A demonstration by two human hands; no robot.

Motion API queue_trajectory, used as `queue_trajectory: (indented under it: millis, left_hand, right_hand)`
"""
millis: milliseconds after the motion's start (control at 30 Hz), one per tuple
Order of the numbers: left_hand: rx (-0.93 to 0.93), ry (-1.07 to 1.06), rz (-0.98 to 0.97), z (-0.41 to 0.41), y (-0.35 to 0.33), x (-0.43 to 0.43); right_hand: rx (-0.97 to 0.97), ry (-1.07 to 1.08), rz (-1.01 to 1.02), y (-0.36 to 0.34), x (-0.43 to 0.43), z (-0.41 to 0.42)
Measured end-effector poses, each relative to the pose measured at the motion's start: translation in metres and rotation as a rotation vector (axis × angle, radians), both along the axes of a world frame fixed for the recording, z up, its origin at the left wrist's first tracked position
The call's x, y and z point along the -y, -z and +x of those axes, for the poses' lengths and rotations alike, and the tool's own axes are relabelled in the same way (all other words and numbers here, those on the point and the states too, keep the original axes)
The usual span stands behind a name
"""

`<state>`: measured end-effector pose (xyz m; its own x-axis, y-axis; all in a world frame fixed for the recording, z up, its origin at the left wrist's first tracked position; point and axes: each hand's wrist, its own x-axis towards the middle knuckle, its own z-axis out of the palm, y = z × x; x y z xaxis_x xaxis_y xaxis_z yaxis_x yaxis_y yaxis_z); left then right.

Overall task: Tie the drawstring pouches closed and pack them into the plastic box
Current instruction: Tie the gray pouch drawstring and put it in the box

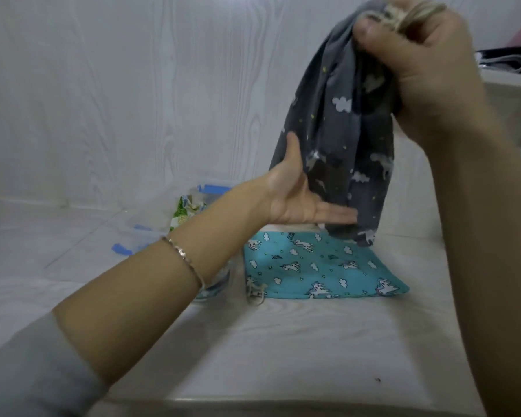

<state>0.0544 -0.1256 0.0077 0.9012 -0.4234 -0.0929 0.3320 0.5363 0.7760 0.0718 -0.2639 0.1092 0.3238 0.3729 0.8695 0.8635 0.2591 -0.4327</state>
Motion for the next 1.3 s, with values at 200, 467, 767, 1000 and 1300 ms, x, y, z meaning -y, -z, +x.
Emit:
queue_trajectory:
  millis: [200,467,767,1000,1300]
  left_hand:
    - [0.153,-0.183,-0.179,0.003,-0.034,-0.03]
    - [0.195,-0.599,-0.207,0.007,-0.024,-0.129]
    - [-0.123,-0.756,0.082,0.019,0.02,-0.173]
    - [-0.152,-0.762,0.442,-0.005,0.017,-0.177]
    - [0.41,-0.248,1.555,-0.041,0.019,-0.182]
  right_hand:
    - [0.102,-0.081,-0.077,-0.008,-0.032,-0.018]
    - [-0.107,-0.235,-0.251,0.016,-0.093,-0.017]
    - [-0.253,-0.158,-0.648,0.073,-0.126,-0.002]
    - [-0.314,-0.138,-0.858,0.111,-0.146,-0.002]
    - [-0.255,-0.271,-1.295,0.105,-0.158,0.017]
